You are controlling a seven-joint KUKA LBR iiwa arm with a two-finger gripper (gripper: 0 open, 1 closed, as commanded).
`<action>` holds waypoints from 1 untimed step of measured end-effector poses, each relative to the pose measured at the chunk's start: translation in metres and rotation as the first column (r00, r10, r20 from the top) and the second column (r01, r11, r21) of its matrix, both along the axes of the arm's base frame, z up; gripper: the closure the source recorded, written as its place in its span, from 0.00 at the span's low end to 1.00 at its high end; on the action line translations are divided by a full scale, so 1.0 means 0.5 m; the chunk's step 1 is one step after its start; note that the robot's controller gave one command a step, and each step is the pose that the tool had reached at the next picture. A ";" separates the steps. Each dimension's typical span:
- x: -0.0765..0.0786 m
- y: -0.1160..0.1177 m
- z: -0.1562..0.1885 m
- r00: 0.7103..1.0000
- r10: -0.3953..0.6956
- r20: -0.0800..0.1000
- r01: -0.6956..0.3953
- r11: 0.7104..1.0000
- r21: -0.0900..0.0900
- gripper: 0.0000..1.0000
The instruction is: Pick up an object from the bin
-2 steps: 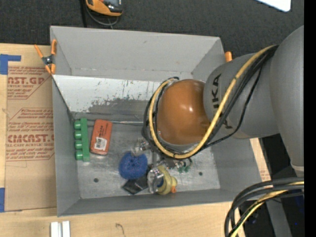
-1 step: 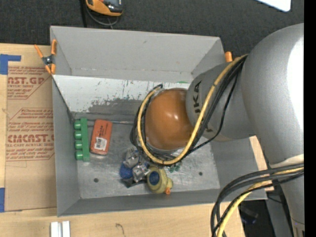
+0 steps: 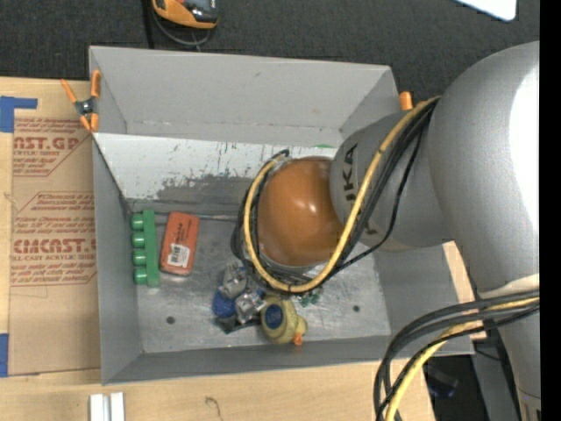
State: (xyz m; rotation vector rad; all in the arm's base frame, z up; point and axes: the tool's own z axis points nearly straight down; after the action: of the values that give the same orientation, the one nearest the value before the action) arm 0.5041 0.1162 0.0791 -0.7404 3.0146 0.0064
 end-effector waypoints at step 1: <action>0.000 0.000 0.001 1.000 -0.001 -0.001 0.001 1.000 0.000 1.00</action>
Offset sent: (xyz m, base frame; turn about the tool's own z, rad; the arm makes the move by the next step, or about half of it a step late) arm -0.0154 0.0195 0.0074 -0.0435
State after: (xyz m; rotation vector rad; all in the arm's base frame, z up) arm 0.5040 0.1161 0.0798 -0.7398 3.0154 0.0066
